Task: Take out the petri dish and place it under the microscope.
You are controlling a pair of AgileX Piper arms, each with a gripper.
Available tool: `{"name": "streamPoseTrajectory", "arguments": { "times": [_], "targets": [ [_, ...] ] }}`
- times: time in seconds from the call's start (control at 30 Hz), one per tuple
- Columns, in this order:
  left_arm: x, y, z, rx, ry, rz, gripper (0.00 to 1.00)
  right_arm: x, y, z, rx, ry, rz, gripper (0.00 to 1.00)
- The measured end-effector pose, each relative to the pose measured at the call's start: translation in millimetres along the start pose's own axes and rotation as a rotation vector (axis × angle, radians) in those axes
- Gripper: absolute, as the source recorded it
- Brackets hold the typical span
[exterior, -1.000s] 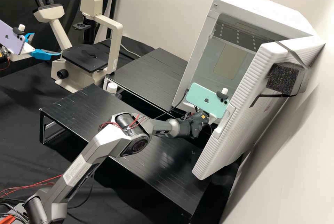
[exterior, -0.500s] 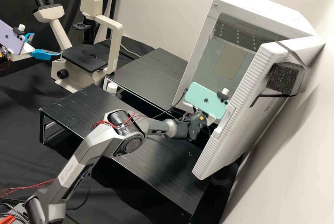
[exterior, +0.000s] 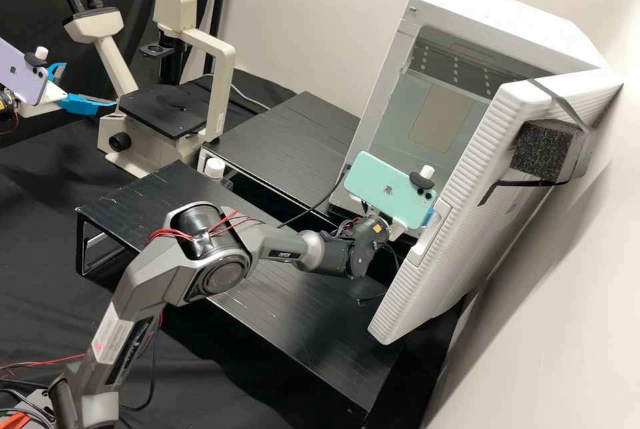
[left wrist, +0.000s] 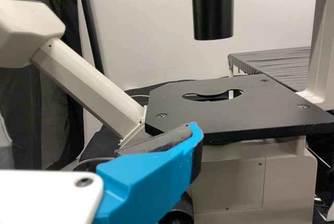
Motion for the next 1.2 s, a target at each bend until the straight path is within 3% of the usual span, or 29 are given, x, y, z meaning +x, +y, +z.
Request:
{"name": "streamPoseTrajectory", "arguments": {
  "times": [0.13, 0.33, 0.53, 0.73, 0.97, 1.07, 1.2],
  "targets": [
    [0, 0.0, 0, 0.000, 0.000, 0.000, 1.00, -24, -11, -4, 0.017, 0.036, 0.009, 0.00],
    [0, 0.0, 0, 0.000, 0.000, 0.000, 1.00, -67, -33, -11, 0.000, 0.106, 0.003, 0.00],
    [0, 0.0, 0, 0.000, 0.000, 0.000, 1.00, -112, -53, -25, 0.027, 0.208, 0.000, 0.00],
    [0, 0.0, 0, 0.000, 0.000, 0.000, 1.00, -141, -78, -54, 0.016, 0.315, -0.042, 0.00],
    [0, 0.0, 0, 0.000, 0.000, 0.000, 1.00, -161, -124, -101, -0.034, 0.473, -0.150, 0.00],
    [0, 0.0, 0, 0.000, 0.000, 0.000, 1.00, -164, -141, -118, -0.042, 0.512, -0.179, 0.00],
    [0, 0.0, 0, 0.000, 0.000, 0.000, 1.00, -166, -162, -136, -0.024, 0.506, -0.208, 0.00]
  ]
}}
